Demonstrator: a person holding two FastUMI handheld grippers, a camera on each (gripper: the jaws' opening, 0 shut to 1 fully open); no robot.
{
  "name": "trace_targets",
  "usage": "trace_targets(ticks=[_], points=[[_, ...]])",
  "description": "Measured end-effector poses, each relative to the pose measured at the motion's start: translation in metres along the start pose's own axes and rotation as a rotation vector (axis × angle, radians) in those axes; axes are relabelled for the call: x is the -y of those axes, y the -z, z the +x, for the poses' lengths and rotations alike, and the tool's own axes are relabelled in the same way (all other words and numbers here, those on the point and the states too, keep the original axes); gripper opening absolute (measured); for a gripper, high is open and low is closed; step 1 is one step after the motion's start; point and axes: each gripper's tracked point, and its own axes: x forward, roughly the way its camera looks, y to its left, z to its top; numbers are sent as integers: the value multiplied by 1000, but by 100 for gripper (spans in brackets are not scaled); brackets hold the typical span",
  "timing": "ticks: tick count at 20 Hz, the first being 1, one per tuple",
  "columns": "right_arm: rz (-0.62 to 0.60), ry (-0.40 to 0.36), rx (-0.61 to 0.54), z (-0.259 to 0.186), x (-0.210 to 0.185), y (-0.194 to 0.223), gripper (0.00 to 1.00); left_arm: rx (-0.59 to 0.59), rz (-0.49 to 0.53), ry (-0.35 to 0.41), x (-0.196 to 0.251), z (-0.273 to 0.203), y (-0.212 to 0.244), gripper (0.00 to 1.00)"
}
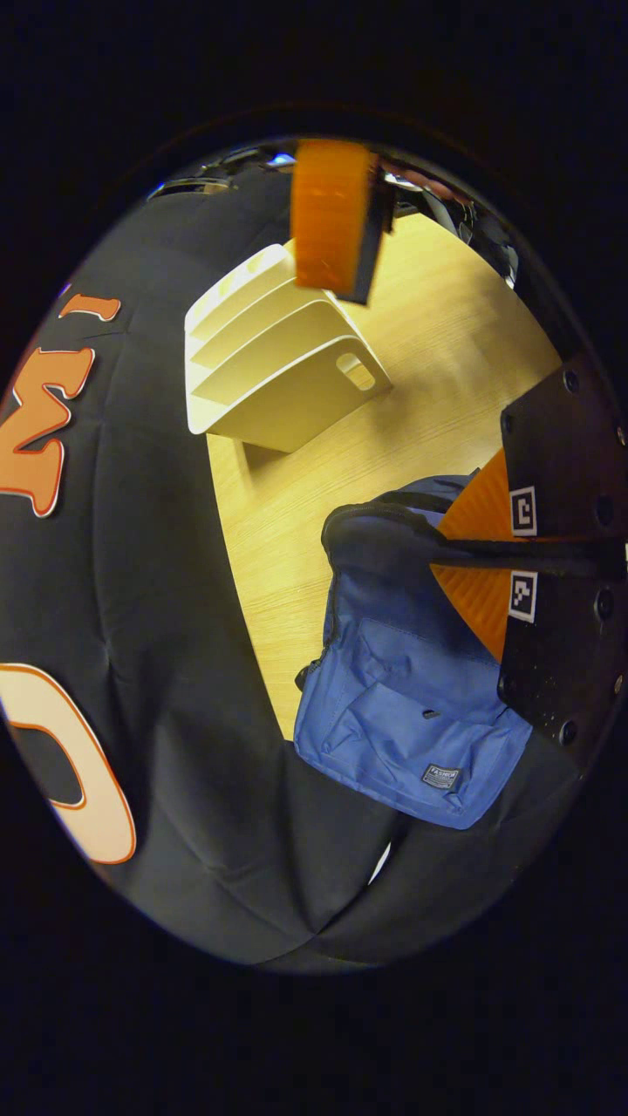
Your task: Open the schoolbag, grab two books from the bookshelf and put them into the schoolbag.
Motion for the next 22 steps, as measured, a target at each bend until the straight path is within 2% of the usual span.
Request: trace_targets(ticks=[3, 10, 17, 18, 19, 22], points=[[-53, 47, 42, -13, 27, -32, 96, 6, 6, -52, 6, -3, 4, 1], [-181, 112, 109, -46, 65, -71, 97, 24, -27, -156, 12, -16, 7, 4], [-303, 155, 189, -79, 92, -113, 97, 107, -34, -171, 57, -35, -13, 35], [-319, 165, 198, -82, 97, -120, 96, 124, -31, -178, 64, -39, -18, 27], [-336, 171, 212, -87, 101, -127, 96, 146, -34, -172, 75, -42, -24, 40], [-395, 188, 260, -115, 106, -135, 97, 222, -49, -162, 104, -53, -45, 43]])
